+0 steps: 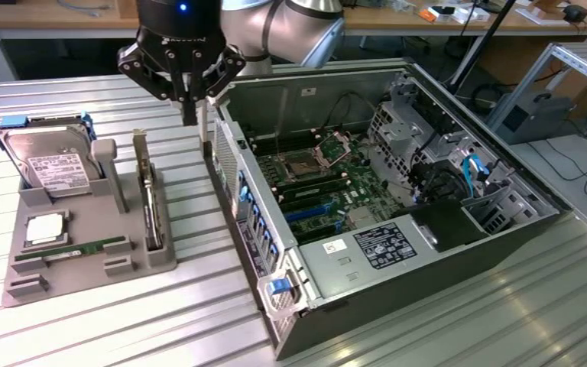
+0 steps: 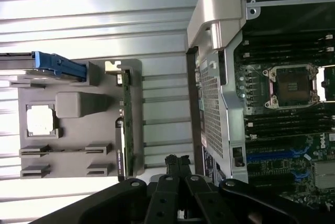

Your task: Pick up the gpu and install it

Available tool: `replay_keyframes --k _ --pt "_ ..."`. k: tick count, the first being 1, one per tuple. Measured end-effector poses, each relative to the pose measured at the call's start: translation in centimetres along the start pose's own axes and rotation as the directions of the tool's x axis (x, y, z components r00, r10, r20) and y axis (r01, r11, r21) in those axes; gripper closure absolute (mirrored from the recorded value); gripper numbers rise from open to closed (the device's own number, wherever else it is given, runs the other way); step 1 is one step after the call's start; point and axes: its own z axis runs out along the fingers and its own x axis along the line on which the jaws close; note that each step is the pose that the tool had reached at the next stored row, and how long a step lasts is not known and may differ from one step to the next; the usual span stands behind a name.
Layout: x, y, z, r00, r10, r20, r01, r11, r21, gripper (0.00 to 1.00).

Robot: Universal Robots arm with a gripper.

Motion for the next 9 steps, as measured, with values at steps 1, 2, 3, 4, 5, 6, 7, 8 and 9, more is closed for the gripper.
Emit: replay_keyframes --k 1,2,3,4,5,6,7,8,9 --pt "0.3 -0.02 0.00 1.0000 0.000 0.0000 0.000 1.0000 0.0000 0.89" --pt "0.6 -0.05 -0.01 1.0000 0.000 0.0000 0.000 1.0000 -0.0001 0.89" --pt "0.8 -0.06 -0.02 1.0000 0.000 0.0001 0.000 1.0000 -0.0001 0.89" --pt "1.1 -0.08 -0.03 1.0000 0.000 0.0001 0.000 1.0000 -0.0001 0.89" --pt "1.3 -0.10 -0.03 1.0000 0.000 0.0000 0.000 1.0000 -0.0001 0.89" --pt "1.5 -0.11 -0.04 1.0000 0.000 0.0000 0.000 1.0000 0.0000 0.89" --pt "1.8 -0.13 -0.05 1.0000 0.000 0.0000 0.000 1.0000 -0.0001 0.89" --pt "2.1 -0.15 -0.06 1.0000 0.000 0.0000 0.000 1.0000 -0.0001 0.89" --pt "2.3 -0.17 -0.06 1.0000 0.000 0.0000 0.000 1.0000 0.0000 0.89"
